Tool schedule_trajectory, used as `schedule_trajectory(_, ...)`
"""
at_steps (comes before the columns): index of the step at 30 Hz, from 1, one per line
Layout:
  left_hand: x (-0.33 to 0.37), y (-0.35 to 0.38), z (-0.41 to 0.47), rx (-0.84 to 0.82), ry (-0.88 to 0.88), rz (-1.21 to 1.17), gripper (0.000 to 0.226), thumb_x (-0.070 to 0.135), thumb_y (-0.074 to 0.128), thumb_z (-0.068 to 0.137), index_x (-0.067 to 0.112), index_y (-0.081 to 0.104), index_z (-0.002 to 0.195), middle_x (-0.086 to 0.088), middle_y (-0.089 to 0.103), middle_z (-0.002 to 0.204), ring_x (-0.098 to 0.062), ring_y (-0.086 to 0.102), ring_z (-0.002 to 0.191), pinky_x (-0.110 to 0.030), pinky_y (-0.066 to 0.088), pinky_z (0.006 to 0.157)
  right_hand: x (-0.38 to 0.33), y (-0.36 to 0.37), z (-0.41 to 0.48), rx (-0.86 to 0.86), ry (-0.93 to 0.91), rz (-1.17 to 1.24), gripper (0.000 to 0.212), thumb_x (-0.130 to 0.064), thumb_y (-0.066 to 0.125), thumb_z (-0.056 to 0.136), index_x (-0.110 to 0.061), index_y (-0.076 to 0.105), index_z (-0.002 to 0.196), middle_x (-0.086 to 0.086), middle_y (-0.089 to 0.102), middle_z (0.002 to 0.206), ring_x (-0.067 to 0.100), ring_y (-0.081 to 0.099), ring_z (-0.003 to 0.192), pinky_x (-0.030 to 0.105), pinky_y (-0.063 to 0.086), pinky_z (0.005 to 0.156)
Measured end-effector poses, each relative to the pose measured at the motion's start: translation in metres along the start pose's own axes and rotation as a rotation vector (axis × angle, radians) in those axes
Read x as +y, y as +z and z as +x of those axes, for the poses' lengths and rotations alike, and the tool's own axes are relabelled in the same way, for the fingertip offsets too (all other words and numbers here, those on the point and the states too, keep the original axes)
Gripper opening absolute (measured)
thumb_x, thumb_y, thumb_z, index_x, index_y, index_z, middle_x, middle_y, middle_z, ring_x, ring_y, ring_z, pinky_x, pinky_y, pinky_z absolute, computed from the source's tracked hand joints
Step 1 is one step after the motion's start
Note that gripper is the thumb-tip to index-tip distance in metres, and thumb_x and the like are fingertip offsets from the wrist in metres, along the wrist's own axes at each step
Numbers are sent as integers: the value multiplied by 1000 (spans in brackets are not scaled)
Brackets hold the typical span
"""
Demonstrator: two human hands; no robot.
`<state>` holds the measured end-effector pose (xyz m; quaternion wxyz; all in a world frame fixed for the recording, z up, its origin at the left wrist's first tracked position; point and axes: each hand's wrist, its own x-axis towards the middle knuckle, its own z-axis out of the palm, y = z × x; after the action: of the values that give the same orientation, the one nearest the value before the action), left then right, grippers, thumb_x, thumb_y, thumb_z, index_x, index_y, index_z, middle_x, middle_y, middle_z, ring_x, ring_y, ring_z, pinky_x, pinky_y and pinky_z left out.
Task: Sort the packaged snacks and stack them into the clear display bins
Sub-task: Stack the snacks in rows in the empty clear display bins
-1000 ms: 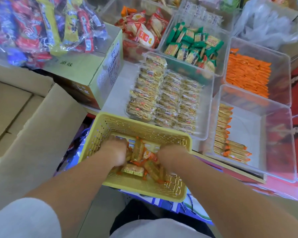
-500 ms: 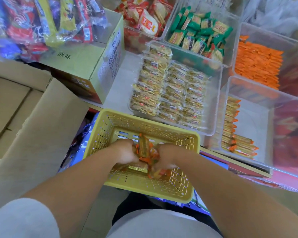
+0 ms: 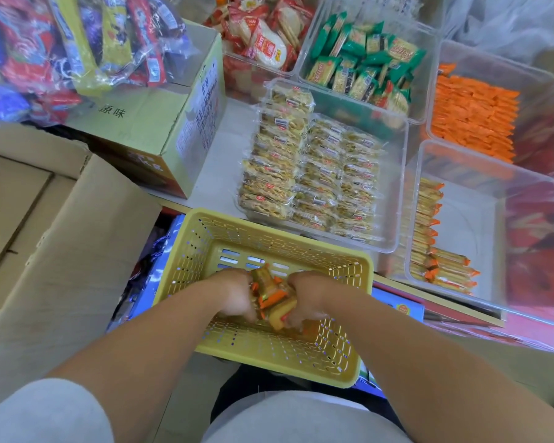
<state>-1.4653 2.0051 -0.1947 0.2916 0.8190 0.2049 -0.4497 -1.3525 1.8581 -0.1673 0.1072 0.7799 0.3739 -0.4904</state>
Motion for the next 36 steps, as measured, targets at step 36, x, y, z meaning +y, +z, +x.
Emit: schedule_trajectory(36,57,-11,-145,596,149,-1200,16,8,88,65,17,80,76,-1,75,66,-9,67,55,-18,48,50,-20,10,-112,256,-277,1690,74,-30,85,59,-27,57,127,4,76,110,22,73,95,39,58,78)
